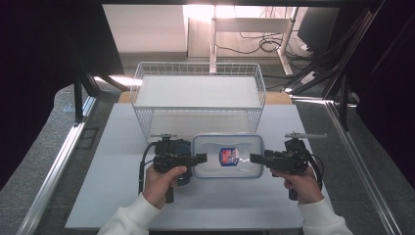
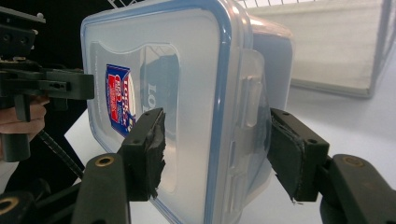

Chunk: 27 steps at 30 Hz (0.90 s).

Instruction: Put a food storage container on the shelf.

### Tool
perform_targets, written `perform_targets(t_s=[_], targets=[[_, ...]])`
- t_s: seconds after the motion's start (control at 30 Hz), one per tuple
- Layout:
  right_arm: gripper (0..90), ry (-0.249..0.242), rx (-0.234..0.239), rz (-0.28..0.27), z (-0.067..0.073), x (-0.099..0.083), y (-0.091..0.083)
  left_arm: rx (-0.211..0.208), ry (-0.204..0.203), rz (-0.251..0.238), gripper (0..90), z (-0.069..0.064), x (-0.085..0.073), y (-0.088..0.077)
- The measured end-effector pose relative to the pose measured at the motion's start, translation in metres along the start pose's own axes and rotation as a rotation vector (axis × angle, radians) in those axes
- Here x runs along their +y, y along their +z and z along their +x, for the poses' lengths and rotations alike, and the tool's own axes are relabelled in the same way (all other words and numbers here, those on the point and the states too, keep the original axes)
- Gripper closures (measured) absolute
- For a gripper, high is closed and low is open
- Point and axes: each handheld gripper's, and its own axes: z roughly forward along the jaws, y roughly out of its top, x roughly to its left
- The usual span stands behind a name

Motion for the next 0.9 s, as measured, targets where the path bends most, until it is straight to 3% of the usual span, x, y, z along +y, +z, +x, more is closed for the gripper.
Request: perform_targets(t_s=[0.9], targets=[[39.7, -0.045, 0.012, -0.013, 0.022, 0.045, 0.024, 0.002, 0.01, -0.055, 41.2, 0.018, 0.034, -0.029]])
